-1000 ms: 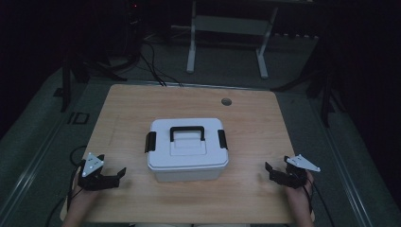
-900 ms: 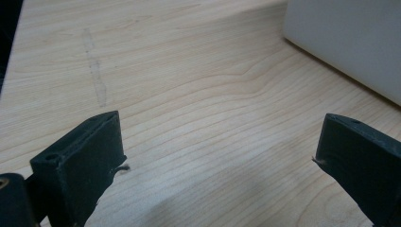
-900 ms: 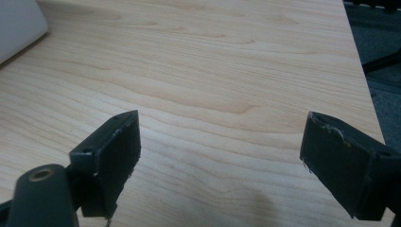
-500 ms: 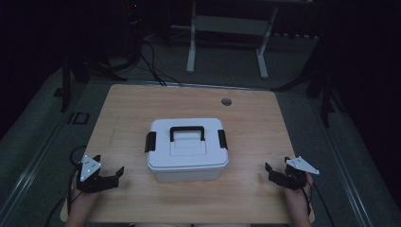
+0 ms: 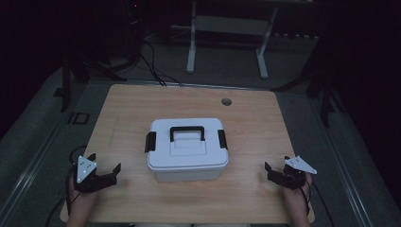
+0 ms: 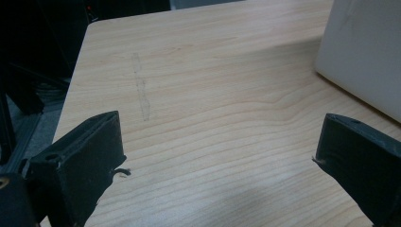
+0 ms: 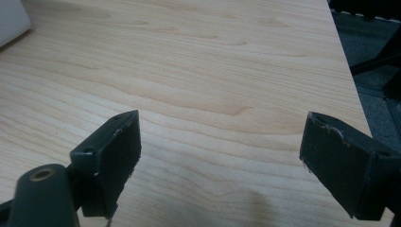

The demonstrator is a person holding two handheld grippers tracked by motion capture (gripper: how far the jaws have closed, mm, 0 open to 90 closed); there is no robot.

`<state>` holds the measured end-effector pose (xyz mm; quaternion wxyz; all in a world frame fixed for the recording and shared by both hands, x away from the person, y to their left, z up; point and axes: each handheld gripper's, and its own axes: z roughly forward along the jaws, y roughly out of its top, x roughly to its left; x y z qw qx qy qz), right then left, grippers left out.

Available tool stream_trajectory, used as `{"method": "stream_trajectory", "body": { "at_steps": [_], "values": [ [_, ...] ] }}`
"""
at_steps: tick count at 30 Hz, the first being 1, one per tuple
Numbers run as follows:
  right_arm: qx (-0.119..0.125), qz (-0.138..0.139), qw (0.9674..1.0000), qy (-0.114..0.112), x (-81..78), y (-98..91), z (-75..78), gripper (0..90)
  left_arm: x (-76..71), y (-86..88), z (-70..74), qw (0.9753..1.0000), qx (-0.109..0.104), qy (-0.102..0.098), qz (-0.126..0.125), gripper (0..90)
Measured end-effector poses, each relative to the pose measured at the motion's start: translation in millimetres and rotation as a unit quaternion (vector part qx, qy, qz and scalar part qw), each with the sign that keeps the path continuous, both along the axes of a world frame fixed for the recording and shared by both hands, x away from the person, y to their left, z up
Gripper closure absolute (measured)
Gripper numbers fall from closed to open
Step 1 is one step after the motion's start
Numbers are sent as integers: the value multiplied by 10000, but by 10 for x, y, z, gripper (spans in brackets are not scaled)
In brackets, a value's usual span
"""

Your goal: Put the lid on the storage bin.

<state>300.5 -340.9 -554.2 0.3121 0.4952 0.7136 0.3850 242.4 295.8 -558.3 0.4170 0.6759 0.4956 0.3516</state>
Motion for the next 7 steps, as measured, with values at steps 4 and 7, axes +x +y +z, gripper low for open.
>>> {"method": "stream_trajectory", "body": {
  "at_steps": [4, 7],
  "values": [
    [62, -21, 10000, 2, -1, -14, 1, 132, 2, -8, -6, 10000, -2, -6, 5, 17],
    [60, -25, 10000, 12, 0, -20, 1, 132, 7, -17, -14, 10000, 0, 24, -32, 17]
  ]
}}
